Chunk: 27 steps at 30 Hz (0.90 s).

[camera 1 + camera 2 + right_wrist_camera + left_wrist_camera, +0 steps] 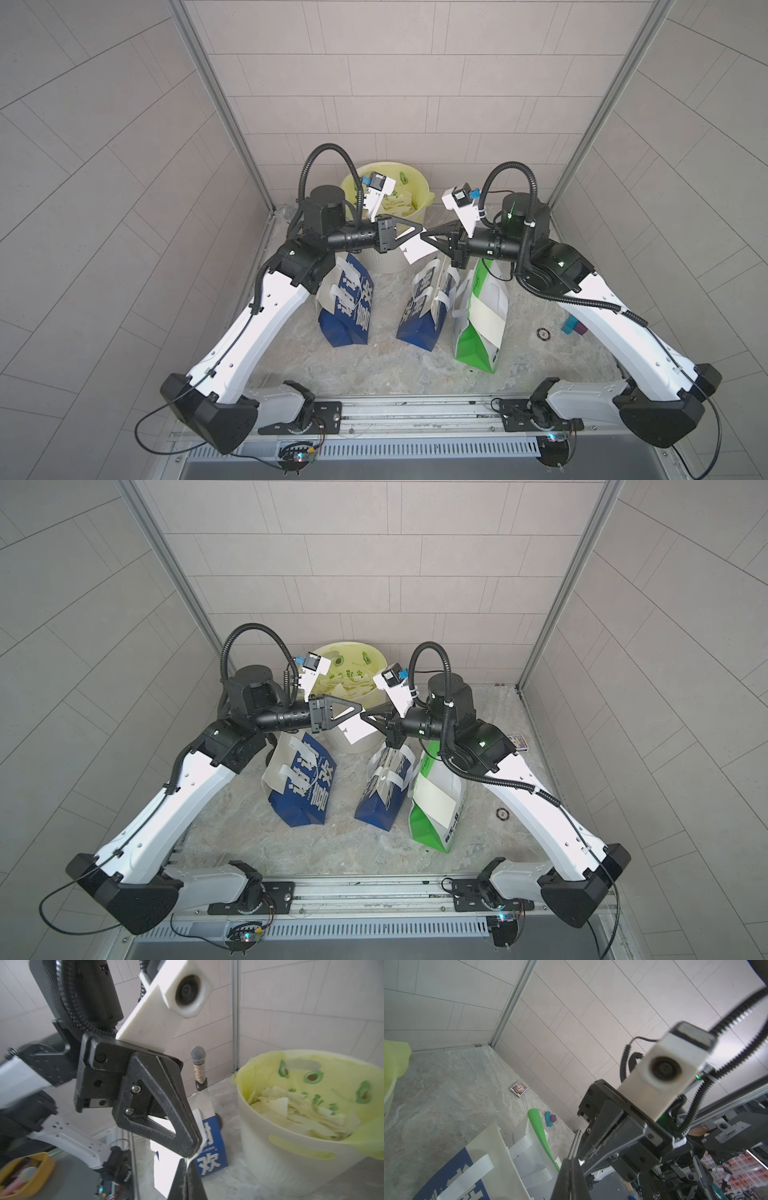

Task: Shred takeout receipts and throw away
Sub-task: Shred the takeout receipt, then place the takeout receipt in the trash bin.

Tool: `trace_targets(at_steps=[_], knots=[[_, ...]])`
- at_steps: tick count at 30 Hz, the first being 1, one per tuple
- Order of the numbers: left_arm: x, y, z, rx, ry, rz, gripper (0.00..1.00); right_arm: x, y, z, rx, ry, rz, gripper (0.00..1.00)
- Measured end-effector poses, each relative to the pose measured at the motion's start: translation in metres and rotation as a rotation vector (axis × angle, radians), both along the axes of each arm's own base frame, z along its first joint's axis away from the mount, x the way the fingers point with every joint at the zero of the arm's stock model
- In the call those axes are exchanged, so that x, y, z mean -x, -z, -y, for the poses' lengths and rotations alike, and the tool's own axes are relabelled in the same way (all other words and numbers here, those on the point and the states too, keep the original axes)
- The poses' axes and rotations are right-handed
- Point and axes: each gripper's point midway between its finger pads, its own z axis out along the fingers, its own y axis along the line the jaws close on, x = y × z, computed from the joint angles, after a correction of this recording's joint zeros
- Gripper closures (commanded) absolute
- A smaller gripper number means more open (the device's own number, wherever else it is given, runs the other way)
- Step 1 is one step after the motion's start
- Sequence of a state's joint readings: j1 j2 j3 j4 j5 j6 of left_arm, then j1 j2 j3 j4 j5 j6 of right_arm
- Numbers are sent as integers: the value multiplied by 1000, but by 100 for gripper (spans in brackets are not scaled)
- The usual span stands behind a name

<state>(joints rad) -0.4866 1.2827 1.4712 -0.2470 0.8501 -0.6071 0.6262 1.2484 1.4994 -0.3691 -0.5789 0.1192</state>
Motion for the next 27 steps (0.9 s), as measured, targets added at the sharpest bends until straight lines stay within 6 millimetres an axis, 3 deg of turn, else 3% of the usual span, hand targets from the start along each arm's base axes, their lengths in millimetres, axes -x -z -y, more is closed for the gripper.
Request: trace_targets(at_steps=[6, 11, 14, 18, 21, 23, 25, 27], knots=[[-28, 26, -12, -55, -189, -120, 100, 12, -14, 23, 47, 88, 257, 100], [-52, 47, -29, -133, -344, -148, 100, 23, -38, 34, -35, 110, 343, 100], [-69, 41, -36, -171, -420, -107, 100, 18, -39, 38, -66, 149, 337, 100], [-107, 10, -40, -183, -510, 5, 100, 3, -26, 43, -65, 232, 293, 100], [-140, 4, -42, -216, -579, 67, 88, -6, -21, 49, -65, 291, 268, 100], [-162, 14, -43, -259, -619, 82, 73, -10, -20, 53, -68, 323, 260, 100], [-185, 34, -43, -320, -651, 81, 51, -14, -21, 57, -73, 357, 252, 100], [-203, 62, -46, -382, -676, 53, 42, -17, -21, 61, -76, 386, 248, 100]])
